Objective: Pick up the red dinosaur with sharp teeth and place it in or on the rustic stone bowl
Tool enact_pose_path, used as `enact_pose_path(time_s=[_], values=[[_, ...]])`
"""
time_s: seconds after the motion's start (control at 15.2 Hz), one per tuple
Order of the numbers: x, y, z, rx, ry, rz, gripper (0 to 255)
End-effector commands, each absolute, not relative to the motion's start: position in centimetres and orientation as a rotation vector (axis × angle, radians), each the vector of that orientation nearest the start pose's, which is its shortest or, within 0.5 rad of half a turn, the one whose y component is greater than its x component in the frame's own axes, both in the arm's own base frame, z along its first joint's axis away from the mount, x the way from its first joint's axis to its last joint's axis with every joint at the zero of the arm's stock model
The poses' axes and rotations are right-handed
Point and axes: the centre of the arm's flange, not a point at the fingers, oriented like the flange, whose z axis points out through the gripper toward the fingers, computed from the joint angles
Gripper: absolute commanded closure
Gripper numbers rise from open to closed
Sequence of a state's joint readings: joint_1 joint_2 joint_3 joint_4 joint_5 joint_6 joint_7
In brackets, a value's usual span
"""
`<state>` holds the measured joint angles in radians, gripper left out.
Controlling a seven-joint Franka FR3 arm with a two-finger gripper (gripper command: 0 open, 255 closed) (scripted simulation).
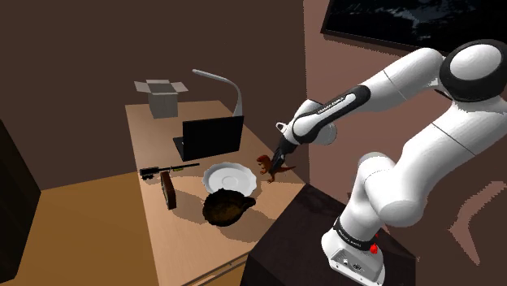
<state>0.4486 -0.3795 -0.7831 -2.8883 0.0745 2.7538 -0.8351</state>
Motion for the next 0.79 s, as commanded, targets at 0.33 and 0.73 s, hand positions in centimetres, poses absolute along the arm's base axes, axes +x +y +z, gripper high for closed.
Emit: enact_pose_path(time_s=[0.33, 0.73], values=[[38.0, -0.8, 27.5, -2.861, -0.653, -0.401, 255], [40.7, 6.7, 27.3, -2.861, -0.653, -0.401, 255]])
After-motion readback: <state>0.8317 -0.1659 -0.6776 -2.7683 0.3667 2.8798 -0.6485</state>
